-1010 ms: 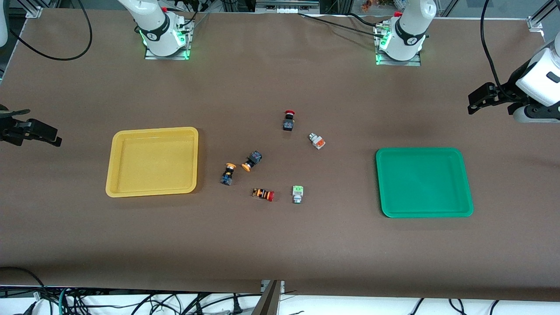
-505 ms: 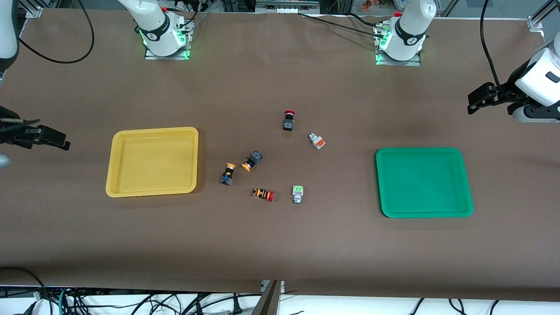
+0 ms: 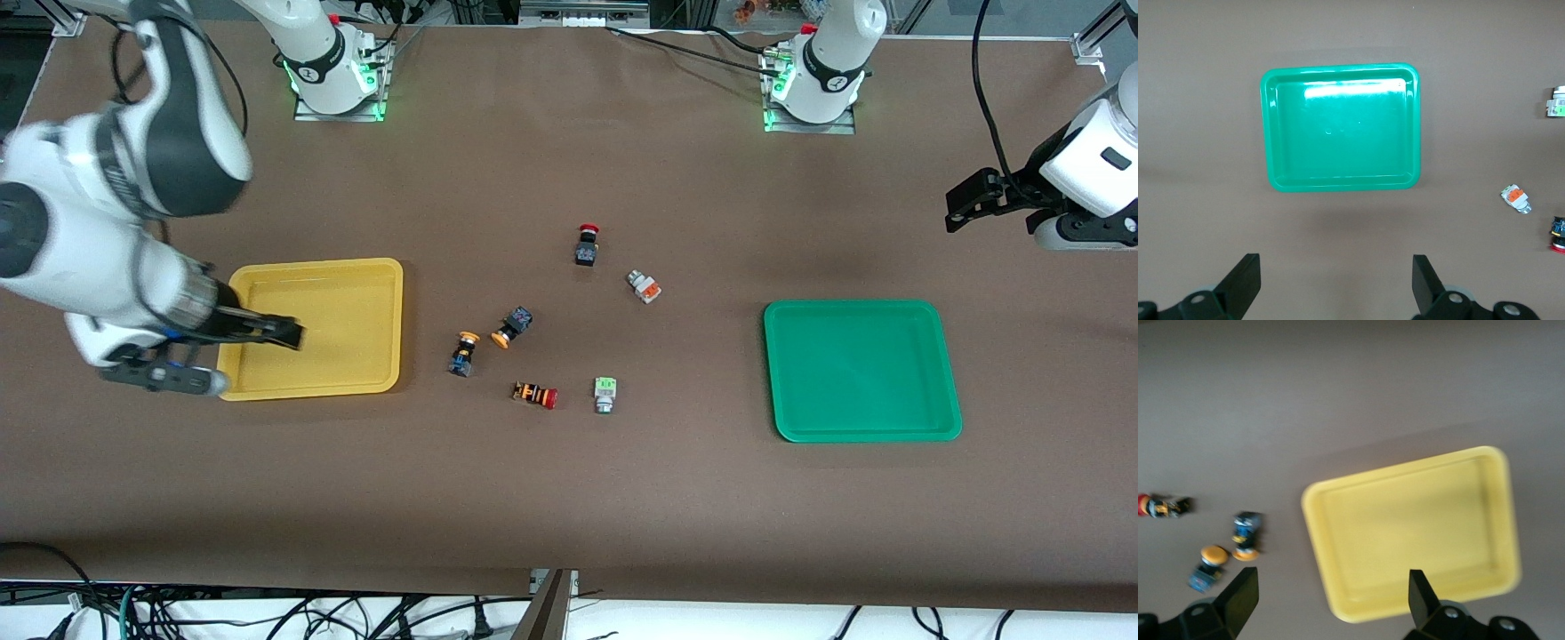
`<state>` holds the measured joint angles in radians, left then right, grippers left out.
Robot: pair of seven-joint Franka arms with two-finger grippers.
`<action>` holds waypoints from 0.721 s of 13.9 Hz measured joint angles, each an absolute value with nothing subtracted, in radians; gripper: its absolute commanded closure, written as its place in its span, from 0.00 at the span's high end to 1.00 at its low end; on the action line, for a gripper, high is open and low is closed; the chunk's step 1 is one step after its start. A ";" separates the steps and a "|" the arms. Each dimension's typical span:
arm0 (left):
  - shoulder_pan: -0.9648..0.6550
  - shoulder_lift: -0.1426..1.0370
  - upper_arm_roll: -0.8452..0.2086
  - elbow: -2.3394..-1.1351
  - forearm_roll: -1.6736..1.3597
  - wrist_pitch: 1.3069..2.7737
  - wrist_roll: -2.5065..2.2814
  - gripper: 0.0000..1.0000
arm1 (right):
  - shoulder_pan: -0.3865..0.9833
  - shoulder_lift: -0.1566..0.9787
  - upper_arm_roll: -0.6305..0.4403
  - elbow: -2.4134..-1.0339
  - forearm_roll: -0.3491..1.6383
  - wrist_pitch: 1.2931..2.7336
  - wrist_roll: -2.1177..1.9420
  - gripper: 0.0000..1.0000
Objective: Place green and yellow buttons in trays
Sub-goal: 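Reach the right gripper down to the blue button with yellow cap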
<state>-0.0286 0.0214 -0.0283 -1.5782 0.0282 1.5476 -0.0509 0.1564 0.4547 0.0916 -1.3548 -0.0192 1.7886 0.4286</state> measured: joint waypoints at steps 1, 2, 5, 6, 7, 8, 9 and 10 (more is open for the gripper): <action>-0.029 0.021 -0.029 -1.578 0.028 1.548 -0.051 1.00 | 0.186 0.480 0.091 -1.355 -0.025 1.824 0.480 0.99; -0.029 0.022 -0.029 -1.579 0.028 1.547 -0.051 1.00 | 0.217 0.507 0.091 -1.355 -0.041 1.856 0.536 0.99; -0.029 0.022 -0.029 -1.579 0.028 1.544 -0.051 1.00 | 0.298 0.587 0.091 -1.356 -0.091 1.935 0.682 0.99; -0.029 0.022 -0.029 -1.579 0.028 1.543 -0.051 1.00 | 0.318 0.611 0.091 -1.356 -0.100 1.959 0.722 0.99; -0.029 0.022 -0.030 -1.580 0.028 1.542 -0.051 1.00 | 0.333 0.632 0.091 -1.356 -0.103 1.984 0.758 0.99; -0.029 0.022 -0.030 -1.580 0.028 1.540 -0.051 1.00 | 0.343 0.652 0.090 -1.356 -0.104 2.006 0.787 0.99; -0.029 0.022 -0.030 -1.580 0.028 1.540 -0.051 1.00 | 0.351 0.668 0.090 -1.359 -0.104 2.028 0.813 0.99; -0.029 0.022 -0.030 -1.580 0.028 1.539 -0.051 1.00 | 0.358 0.682 0.090 -1.367 -0.104 2.055 0.845 0.99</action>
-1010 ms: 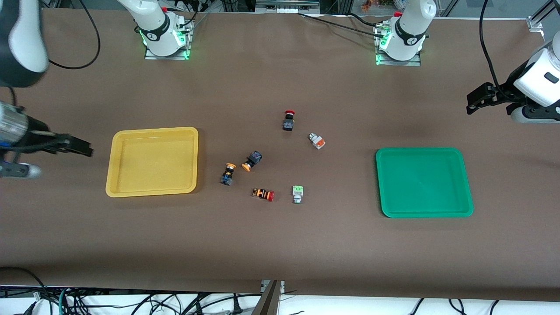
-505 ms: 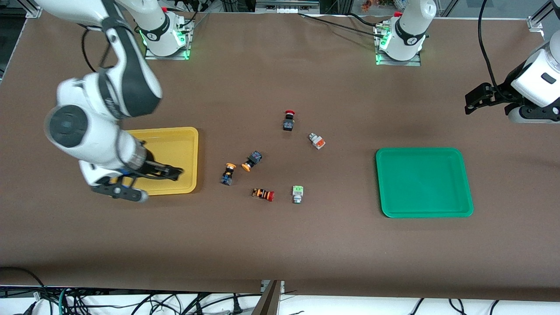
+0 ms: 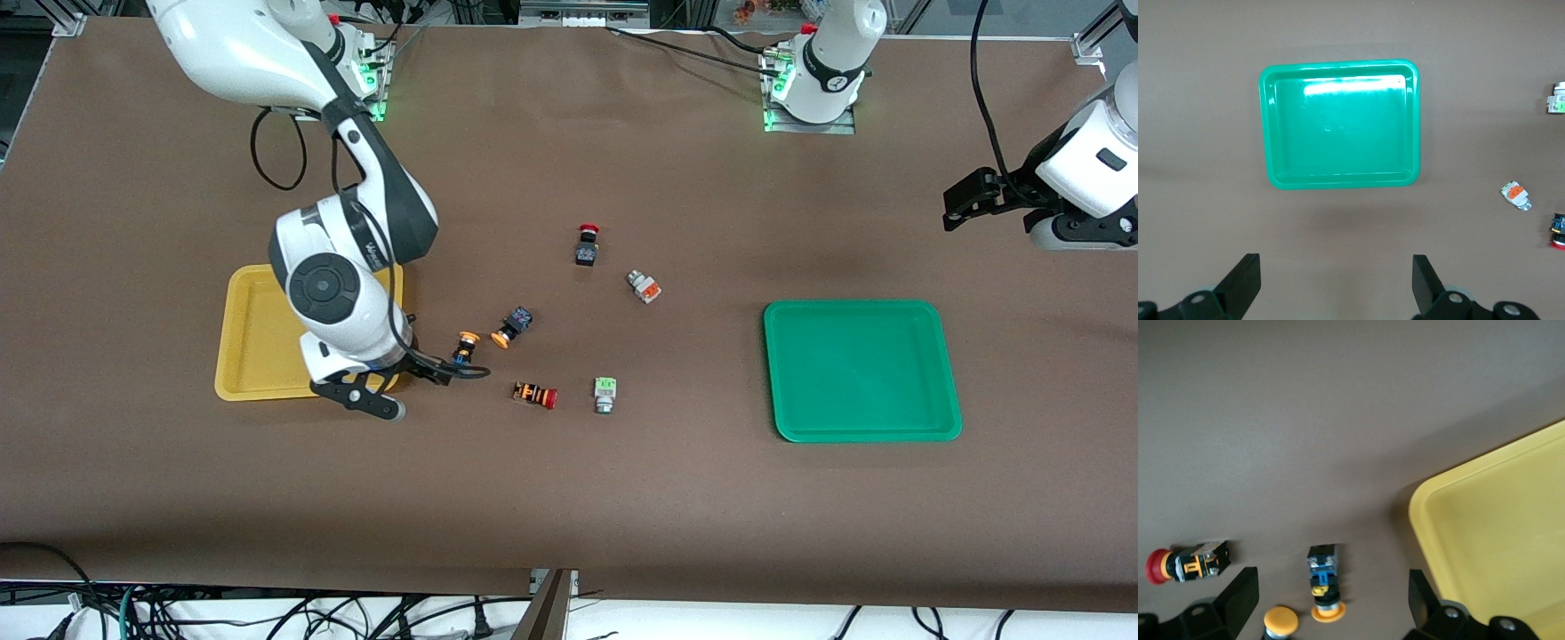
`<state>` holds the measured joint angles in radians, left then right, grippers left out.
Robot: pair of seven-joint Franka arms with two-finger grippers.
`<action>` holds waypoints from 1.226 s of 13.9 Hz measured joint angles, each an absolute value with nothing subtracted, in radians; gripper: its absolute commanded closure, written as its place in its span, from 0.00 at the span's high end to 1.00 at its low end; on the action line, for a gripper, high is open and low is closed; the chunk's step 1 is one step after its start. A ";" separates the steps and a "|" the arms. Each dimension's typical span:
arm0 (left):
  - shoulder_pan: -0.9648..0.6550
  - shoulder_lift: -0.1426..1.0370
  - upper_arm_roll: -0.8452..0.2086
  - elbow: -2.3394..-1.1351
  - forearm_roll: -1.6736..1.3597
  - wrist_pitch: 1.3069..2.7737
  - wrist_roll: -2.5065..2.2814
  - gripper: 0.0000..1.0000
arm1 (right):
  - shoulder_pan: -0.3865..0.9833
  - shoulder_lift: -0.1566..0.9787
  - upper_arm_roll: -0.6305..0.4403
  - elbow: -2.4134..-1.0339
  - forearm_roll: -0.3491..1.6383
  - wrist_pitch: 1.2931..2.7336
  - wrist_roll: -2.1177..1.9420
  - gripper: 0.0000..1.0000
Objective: Place green and yellow buttons in trays
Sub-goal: 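Reach the right gripper down to the blue button with yellow cap, then close the right gripper on the blue button and lift it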
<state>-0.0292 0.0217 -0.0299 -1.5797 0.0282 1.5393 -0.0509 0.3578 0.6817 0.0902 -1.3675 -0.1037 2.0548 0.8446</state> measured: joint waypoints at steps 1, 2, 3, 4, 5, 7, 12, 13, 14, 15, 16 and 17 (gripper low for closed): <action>-0.029 0.022 -0.030 -1.580 0.028 1.539 -0.051 1.00 | 0.363 0.691 0.090 -1.383 -0.104 2.088 0.874 0.99; -0.029 0.022 -0.030 -1.580 0.028 1.539 -0.051 1.00 | 0.365 0.697 0.090 -1.409 -0.104 2.131 0.896 0.99; -0.029 0.022 -0.030 -1.580 0.028 1.539 -0.051 1.00 | 0.366 0.701 0.090 -1.438 -0.104 2.179 0.909 0.99; -0.029 0.022 -0.030 -1.580 0.028 1.539 -0.051 1.00 | 0.366 0.703 0.090 -1.469 -0.104 2.225 0.918 0.99; -0.029 0.022 -0.030 -1.580 0.028 1.538 -0.051 1.00 | 0.366 0.704 0.090 -1.498 -0.104 2.271 0.927 0.99; -0.029 0.022 -0.030 -1.580 0.028 1.530 -0.051 1.00 | 0.369 0.706 0.090 -1.553 -0.104 2.357 0.935 0.99; -0.029 0.022 -0.030 -1.580 0.028 1.515 -0.051 1.00 | 0.399 0.722 0.090 -1.620 -0.104 2.450 0.942 0.93; -0.029 0.022 -0.030 -1.580 0.028 1.508 -0.051 1.00 | 0.401 0.724 0.090 -1.623 -0.104 2.458 0.942 0.89; -0.029 0.022 -0.030 -1.580 0.028 1.504 -0.051 1.00 | 0.402 0.726 0.090 -1.628 -0.104 2.469 0.942 0.87; -0.029 0.022 -0.030 -1.580 0.028 1.503 -0.051 1.00 | 0.404 0.729 0.090 -1.635 -0.104 2.482 0.942 0.83; -0.029 0.022 -0.030 -1.580 0.028 1.501 -0.051 1.00 | 0.405 0.732 0.090 -1.644 -0.104 2.496 0.941 0.82; -0.029 0.022 -0.030 -1.580 0.028 1.501 -0.051 1.00 | 0.405 0.737 0.090 -1.652 -0.104 2.512 0.941 0.74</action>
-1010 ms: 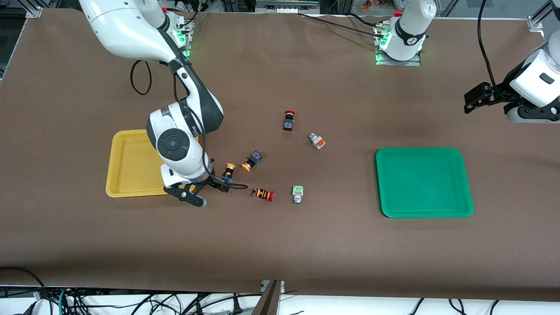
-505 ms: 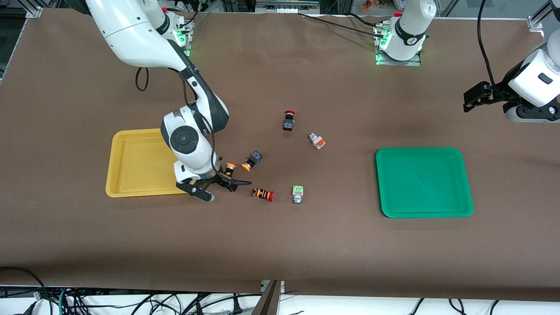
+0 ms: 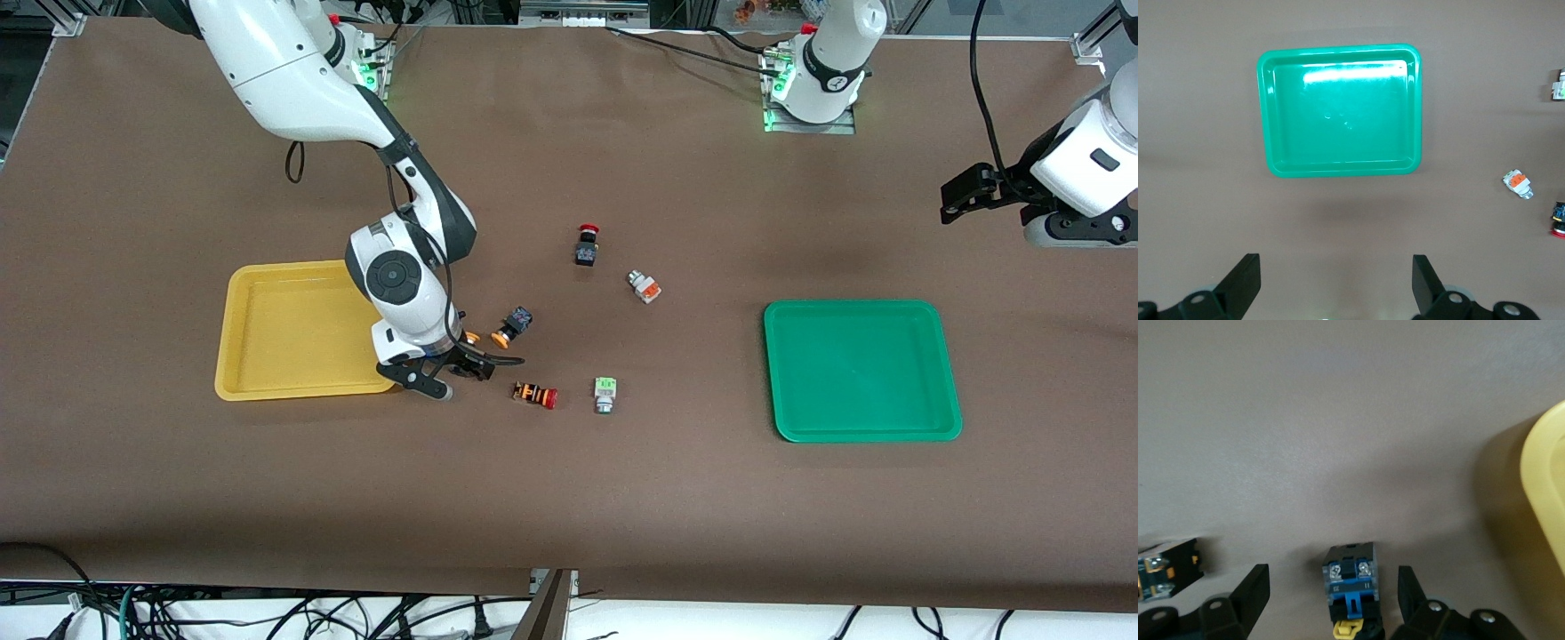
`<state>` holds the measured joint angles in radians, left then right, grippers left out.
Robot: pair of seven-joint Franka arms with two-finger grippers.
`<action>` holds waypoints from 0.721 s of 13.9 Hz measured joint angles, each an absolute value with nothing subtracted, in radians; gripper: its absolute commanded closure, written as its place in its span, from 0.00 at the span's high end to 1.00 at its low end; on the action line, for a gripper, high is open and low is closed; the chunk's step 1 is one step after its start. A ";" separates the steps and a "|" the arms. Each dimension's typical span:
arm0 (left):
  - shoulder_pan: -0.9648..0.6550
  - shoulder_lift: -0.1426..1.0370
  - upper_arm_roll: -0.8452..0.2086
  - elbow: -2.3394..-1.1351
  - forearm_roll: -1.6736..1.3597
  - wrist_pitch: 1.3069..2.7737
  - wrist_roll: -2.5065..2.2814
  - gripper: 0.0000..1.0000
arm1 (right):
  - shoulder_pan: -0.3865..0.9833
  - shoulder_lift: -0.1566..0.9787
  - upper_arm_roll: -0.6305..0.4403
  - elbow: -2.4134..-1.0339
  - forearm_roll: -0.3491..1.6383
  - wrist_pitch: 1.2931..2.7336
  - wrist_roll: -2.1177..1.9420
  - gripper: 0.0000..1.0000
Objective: Place green and yellow buttons in trays
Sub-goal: 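Close the right gripper on the blue button and lift it, then place the blue button in the yellow tray while the left gripper reaches the green button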
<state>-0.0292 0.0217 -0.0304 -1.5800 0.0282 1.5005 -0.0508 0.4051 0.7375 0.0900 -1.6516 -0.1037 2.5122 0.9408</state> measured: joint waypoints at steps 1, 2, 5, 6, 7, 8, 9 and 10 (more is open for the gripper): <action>-0.029 0.022 -0.030 -1.580 0.028 1.500 -0.051 1.00 | 0.405 0.745 0.089 -1.657 -0.104 2.530 0.940 0.62; -0.029 0.022 -0.030 -1.580 0.028 1.500 -0.051 1.00 | 0.405 0.752 0.088 -1.661 -0.104 2.544 0.939 0.47; -0.029 0.022 -0.030 -1.580 0.028 1.499 -0.051 1.00 | 0.405 0.759 0.082 -1.663 -0.104 2.552 0.928 0.09; -0.029 0.022 -0.030 -1.580 0.028 1.499 -0.051 1.00 | 0.403 0.757 0.080 -1.663 -0.104 2.552 0.921 0.00; -0.029 0.022 -0.030 -1.580 0.028 1.498 -0.051 1.00 | 0.402 0.756 0.078 -1.663 -0.104 2.552 0.916 0.00; -0.029 0.023 -0.030 -1.581 0.028 1.497 -0.051 1.00 | 0.400 0.756 0.078 -1.662 -0.104 2.552 0.914 0.00; -0.029 0.025 -0.030 -1.582 0.028 1.495 -0.051 1.00 | 0.399 0.756 0.078 -1.661 -0.104 2.552 0.912 0.00; -0.030 0.030 -0.031 -1.585 0.028 1.489 -0.051 1.00 | 0.397 0.755 0.077 -1.660 -0.104 2.550 0.906 0.00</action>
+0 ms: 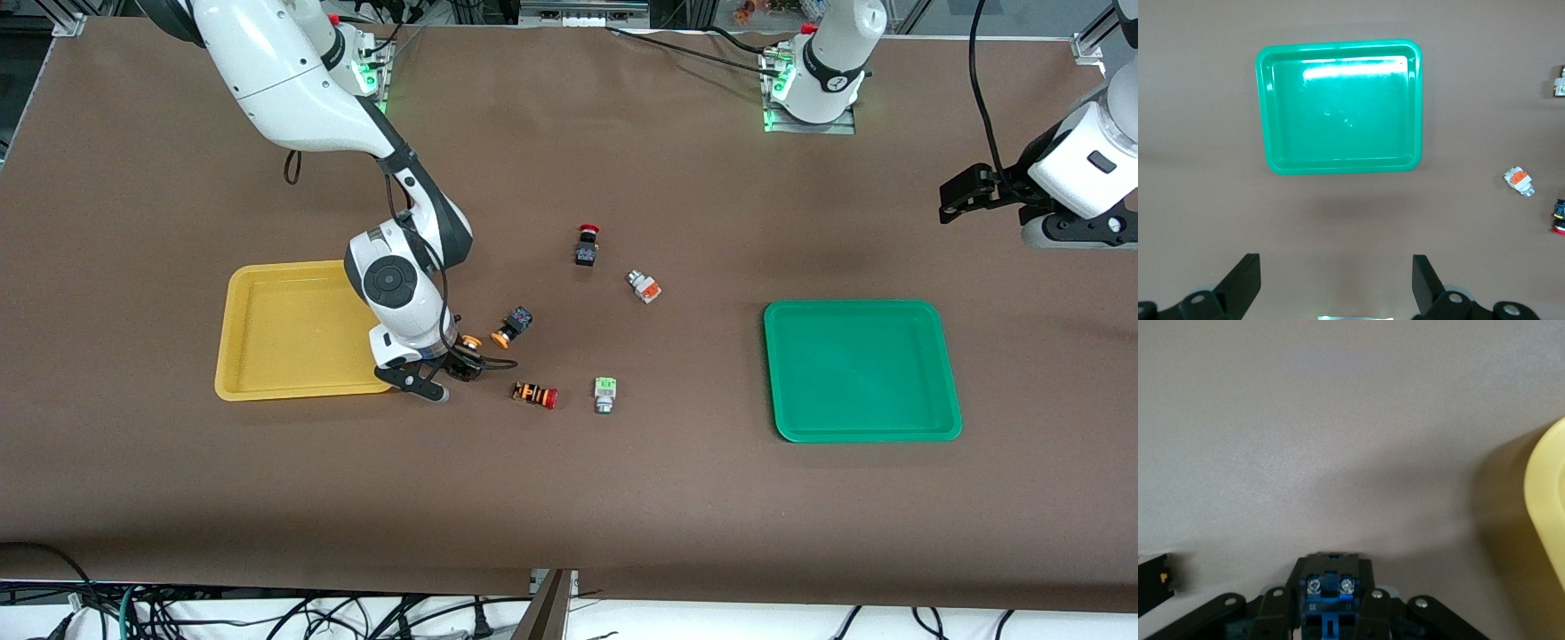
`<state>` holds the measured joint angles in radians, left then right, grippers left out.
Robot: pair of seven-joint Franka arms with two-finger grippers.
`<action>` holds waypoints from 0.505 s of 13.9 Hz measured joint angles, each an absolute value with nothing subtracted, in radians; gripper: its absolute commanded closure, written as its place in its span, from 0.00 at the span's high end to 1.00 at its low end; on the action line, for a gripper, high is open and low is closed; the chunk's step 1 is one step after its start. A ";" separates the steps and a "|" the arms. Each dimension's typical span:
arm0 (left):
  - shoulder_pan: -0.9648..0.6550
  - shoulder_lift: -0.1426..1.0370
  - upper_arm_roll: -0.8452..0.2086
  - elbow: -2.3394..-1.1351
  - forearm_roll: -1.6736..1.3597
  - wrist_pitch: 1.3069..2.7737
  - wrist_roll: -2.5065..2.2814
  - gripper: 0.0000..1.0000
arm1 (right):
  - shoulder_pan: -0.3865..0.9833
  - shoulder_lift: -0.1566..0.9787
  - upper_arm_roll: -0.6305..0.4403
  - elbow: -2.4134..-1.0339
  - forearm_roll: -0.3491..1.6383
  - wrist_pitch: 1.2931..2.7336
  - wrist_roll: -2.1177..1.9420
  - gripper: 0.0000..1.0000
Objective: Place green and yellow buttons in trays
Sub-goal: 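Place the blue button in the yellow tray while the left gripper reaches the green button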
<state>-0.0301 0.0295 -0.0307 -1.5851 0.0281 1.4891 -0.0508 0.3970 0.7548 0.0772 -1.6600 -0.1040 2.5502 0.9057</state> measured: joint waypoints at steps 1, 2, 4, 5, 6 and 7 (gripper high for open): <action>-0.031 0.036 -0.032 -1.588 0.027 1.475 -0.049 1.00 | 0.392 0.751 0.076 -1.658 -0.104 2.540 0.888 0.00; -0.031 0.043 -0.036 -1.590 0.025 1.459 -0.047 1.00 | 0.382 0.742 0.074 -1.655 -0.104 2.515 0.856 0.00; -0.031 0.067 -0.053 -1.596 -0.005 1.443 -0.046 1.00 | 0.338 0.703 0.071 -1.639 -0.104 2.408 0.746 0.00; -0.031 0.088 -0.069 -1.599 -0.029 1.443 -0.046 1.00 | 0.308 0.670 0.070 -1.632 -0.103 2.344 0.678 0.00; -0.032 0.114 -0.089 -1.599 -0.047 1.450 -0.047 1.00 | 0.278 0.633 0.070 -1.630 -0.102 2.290 0.612 0.00; -0.034 0.144 -0.110 -1.599 -0.056 1.473 -0.047 1.00 | 0.250 0.598 0.069 -1.629 -0.100 2.245 0.554 0.00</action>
